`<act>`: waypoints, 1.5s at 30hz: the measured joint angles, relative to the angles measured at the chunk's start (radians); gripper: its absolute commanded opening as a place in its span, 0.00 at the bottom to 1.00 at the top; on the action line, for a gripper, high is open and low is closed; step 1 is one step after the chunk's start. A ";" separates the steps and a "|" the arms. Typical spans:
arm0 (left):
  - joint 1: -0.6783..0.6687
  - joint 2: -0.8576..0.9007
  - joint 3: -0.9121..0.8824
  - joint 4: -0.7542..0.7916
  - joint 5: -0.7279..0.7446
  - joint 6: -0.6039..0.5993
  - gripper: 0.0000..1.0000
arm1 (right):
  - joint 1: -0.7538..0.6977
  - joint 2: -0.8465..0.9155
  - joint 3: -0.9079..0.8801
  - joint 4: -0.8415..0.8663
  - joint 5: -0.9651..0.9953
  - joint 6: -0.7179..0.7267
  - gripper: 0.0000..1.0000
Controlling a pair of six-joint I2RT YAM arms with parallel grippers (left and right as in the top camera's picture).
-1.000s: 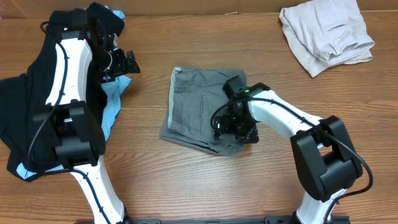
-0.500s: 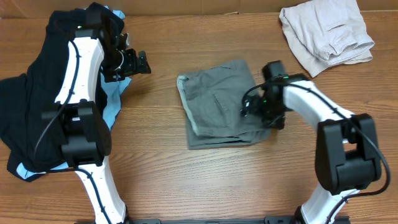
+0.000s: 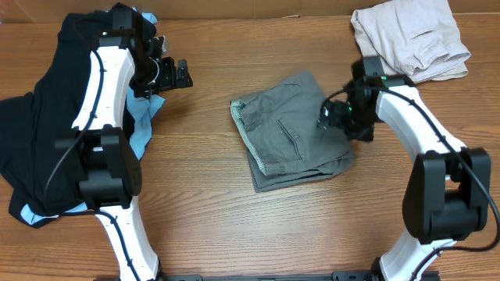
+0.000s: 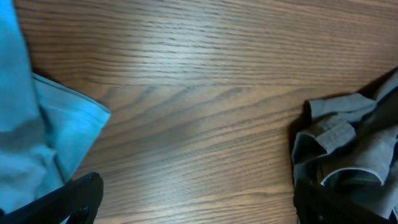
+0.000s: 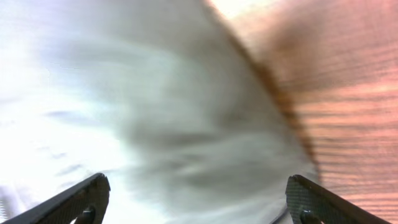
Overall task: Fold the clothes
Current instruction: 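Grasp the folded grey shorts with the right gripper and lift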
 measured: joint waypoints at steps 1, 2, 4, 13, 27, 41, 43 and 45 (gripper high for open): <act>0.005 0.000 0.000 0.004 0.000 0.000 1.00 | 0.023 -0.013 0.026 -0.008 -0.001 -0.002 0.97; 0.012 0.000 0.000 0.008 -0.002 0.000 1.00 | 0.045 -0.024 0.045 -0.012 -0.002 -0.005 0.98; 0.034 0.000 0.000 0.017 -0.011 0.000 1.00 | 0.130 -0.053 0.086 -0.005 -0.005 -0.007 1.00; 0.136 0.000 0.000 0.027 -0.023 0.000 1.00 | 0.470 -0.043 0.094 0.055 0.129 0.021 1.00; 0.150 0.000 0.000 0.027 -0.030 0.000 1.00 | 0.575 0.216 0.094 0.063 0.334 -0.056 1.00; 0.150 0.000 0.000 0.035 -0.030 0.000 1.00 | 0.576 0.237 0.109 -0.005 0.349 -0.093 0.95; 0.150 0.000 0.000 0.035 -0.030 0.000 1.00 | 0.576 0.243 0.117 -0.019 0.354 -0.093 0.95; 0.150 0.000 0.000 0.035 -0.030 0.000 1.00 | 0.575 0.244 0.119 -0.028 0.359 -0.092 0.95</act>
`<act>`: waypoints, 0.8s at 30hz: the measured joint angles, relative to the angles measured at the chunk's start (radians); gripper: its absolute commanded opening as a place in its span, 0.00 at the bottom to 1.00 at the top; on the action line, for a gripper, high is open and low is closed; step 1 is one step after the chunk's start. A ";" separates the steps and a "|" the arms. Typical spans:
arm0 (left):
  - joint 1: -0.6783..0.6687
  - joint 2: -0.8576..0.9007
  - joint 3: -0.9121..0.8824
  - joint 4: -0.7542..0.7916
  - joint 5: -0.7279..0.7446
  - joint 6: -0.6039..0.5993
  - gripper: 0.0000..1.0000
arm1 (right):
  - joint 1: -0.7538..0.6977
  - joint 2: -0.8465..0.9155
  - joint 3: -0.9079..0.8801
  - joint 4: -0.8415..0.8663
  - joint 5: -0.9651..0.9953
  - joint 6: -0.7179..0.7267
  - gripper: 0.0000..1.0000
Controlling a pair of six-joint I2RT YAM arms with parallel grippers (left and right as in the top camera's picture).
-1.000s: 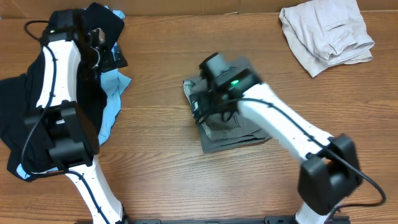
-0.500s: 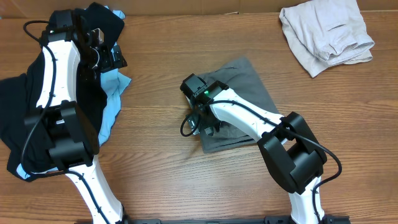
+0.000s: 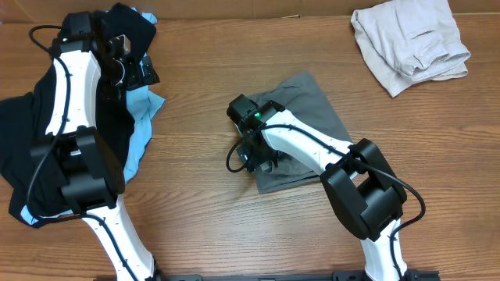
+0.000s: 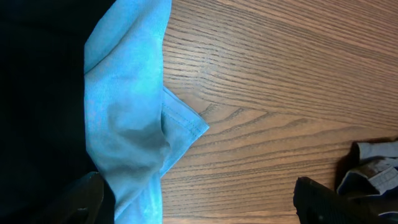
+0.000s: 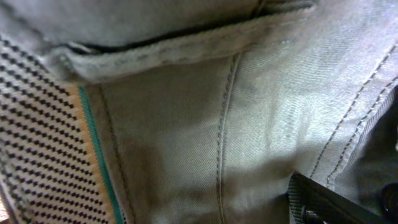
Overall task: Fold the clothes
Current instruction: 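Grasp the folded grey shorts with the right gripper and lift, then carry the shorts up-right and place them on the beige stack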
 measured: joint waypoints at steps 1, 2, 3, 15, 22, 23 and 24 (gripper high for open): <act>0.000 0.000 0.000 0.000 0.000 0.000 1.00 | -0.001 0.000 0.000 -0.004 0.002 0.000 0.94; 0.000 0.000 0.000 0.000 0.000 0.000 1.00 | -0.003 0.000 0.000 -0.007 0.002 0.000 0.93; 0.000 0.000 0.000 0.000 0.000 0.000 1.00 | -0.006 0.000 0.000 -0.010 0.001 0.000 0.91; 0.000 0.000 0.000 0.000 0.000 0.000 1.00 | -0.246 0.002 0.000 -0.030 -0.003 0.015 0.11; 0.000 0.000 0.000 0.004 0.000 -0.005 1.00 | -0.330 0.002 0.022 -0.067 -0.063 0.022 0.04; 0.000 0.000 0.000 0.005 0.000 -0.008 1.00 | -0.336 0.006 0.036 -0.086 -0.069 0.022 0.04; 0.000 0.000 0.000 0.006 0.000 -0.011 1.00 | -0.343 0.015 0.053 -0.111 -0.075 0.021 0.04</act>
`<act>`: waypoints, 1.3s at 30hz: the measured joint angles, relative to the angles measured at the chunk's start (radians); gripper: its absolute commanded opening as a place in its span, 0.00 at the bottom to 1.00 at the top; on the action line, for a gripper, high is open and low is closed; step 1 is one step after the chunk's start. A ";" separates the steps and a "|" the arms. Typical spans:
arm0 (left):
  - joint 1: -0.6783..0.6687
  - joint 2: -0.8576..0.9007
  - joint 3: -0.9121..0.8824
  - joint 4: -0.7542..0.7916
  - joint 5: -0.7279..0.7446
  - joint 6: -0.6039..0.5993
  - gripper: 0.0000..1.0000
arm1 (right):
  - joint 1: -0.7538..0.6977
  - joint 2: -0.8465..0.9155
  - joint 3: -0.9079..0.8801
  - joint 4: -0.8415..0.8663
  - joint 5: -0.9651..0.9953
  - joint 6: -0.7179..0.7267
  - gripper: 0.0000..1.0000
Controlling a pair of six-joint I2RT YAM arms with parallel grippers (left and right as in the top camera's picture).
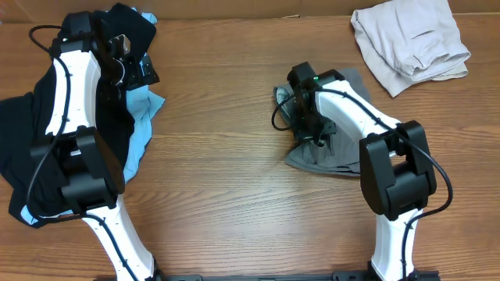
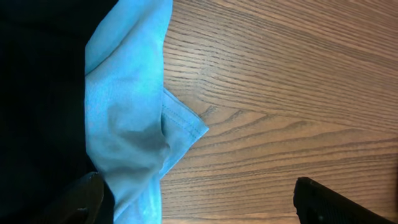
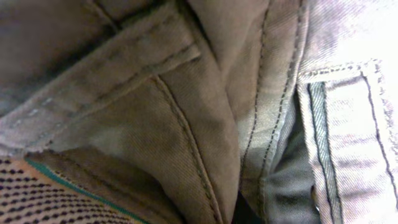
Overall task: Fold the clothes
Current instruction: 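Carry the shorts up-right and place them on the beige stack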
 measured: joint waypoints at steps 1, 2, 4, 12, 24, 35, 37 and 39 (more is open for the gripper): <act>0.000 0.000 0.000 0.000 0.000 -0.004 1.00 | -0.008 0.010 0.023 -0.031 -0.004 0.000 0.04; 0.000 0.000 0.000 0.001 0.000 -0.008 1.00 | -0.014 0.017 0.044 -0.061 -0.007 0.000 0.04; 0.000 0.000 0.000 0.002 0.000 -0.011 1.00 | -0.029 0.033 0.118 -0.153 -0.011 0.001 0.04; 0.000 0.000 0.000 0.004 0.000 -0.014 1.00 | -0.091 0.033 0.629 -0.441 -0.018 0.004 0.04; 0.000 0.000 0.000 0.009 0.000 -0.014 1.00 | -0.315 0.034 0.986 -0.546 -0.108 0.017 0.04; 0.000 0.000 0.000 0.009 0.000 -0.014 1.00 | -0.641 0.034 1.067 -0.443 -0.189 0.194 0.04; 0.000 0.000 0.000 0.011 0.000 -0.014 1.00 | -0.689 0.034 1.069 -0.381 -0.185 0.239 0.04; 0.000 0.000 0.000 0.014 0.000 -0.014 1.00 | -0.718 0.034 1.069 -0.319 -0.168 0.278 0.04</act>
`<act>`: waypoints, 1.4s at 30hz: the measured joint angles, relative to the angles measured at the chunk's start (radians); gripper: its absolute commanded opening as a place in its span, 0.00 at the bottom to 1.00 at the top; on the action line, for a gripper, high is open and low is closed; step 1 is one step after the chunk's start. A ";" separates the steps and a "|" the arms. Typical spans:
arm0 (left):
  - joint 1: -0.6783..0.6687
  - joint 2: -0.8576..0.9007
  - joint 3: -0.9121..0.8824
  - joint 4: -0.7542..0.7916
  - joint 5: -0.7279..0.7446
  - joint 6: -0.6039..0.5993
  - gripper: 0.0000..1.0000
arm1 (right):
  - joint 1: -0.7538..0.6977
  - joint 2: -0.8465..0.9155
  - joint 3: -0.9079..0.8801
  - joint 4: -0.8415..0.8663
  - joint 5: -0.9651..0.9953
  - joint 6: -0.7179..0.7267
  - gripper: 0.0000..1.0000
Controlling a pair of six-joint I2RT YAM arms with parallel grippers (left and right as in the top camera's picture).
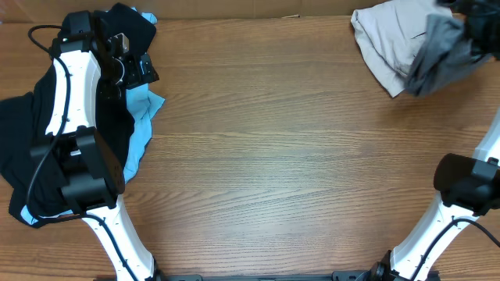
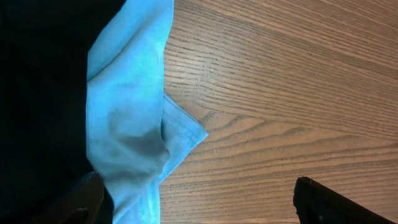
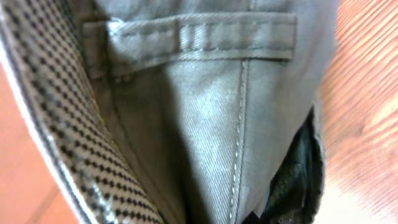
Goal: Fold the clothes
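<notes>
The grey shorts (image 1: 437, 51) hang bunched at the table's back right corner, in front of the folded beige garment (image 1: 387, 39). My right gripper (image 1: 475, 23) is shut on them. In the right wrist view the shorts (image 3: 249, 124) fill the frame, showing a belt loop and checked lining, and they hide the fingers. My left gripper (image 1: 148, 72) stands open at the back left. Its dark fingertips (image 2: 87, 199) frame bare wood beside a blue cloth (image 2: 124, 124).
A large heap of black clothes (image 1: 31, 133) with the blue cloth (image 1: 141, 117) at its edge covers the left side of the wooden table (image 1: 258, 156). The left arm reaches over that heap. The beige garment lies against the back edge.
The grey shorts were bunched on the table right of centre under my right gripper. Now they hang at the back right corner over the beige garment. The left arm has not moved.
First the folded grey shorts lay at the centre, my right gripper at their right edge and my left gripper open nearby. Then the right gripper was at their left edge and the left arm back by the black heap. The shorts then sat bunched further right, and now hang at the back right.
</notes>
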 measured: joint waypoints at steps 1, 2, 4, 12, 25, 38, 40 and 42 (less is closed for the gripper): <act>0.000 0.000 0.000 0.005 0.000 0.000 1.00 | -0.007 0.000 0.000 0.029 0.013 0.015 0.04; 0.000 0.000 0.000 0.009 0.000 0.000 1.00 | -0.007 0.000 0.000 0.052 0.023 0.030 0.04; 0.000 0.000 0.000 0.017 0.000 0.000 1.00 | -0.003 0.000 0.000 0.098 0.039 0.051 0.04; 0.000 0.000 0.000 0.027 0.000 0.000 1.00 | 0.014 0.090 0.000 0.166 0.050 0.122 0.04; 0.000 0.000 0.000 0.076 0.000 -0.023 1.00 | 0.024 0.190 -0.003 0.298 0.053 0.168 0.04; -0.007 0.000 0.000 0.077 0.000 -0.026 1.00 | 0.171 0.411 -0.003 0.771 0.034 0.124 1.00; -0.011 0.000 0.000 0.076 0.000 -0.026 1.00 | 0.193 0.407 -0.001 0.774 0.030 0.116 1.00; -0.013 0.000 0.000 0.077 0.000 -0.027 1.00 | 0.210 0.394 0.004 0.755 0.026 0.107 1.00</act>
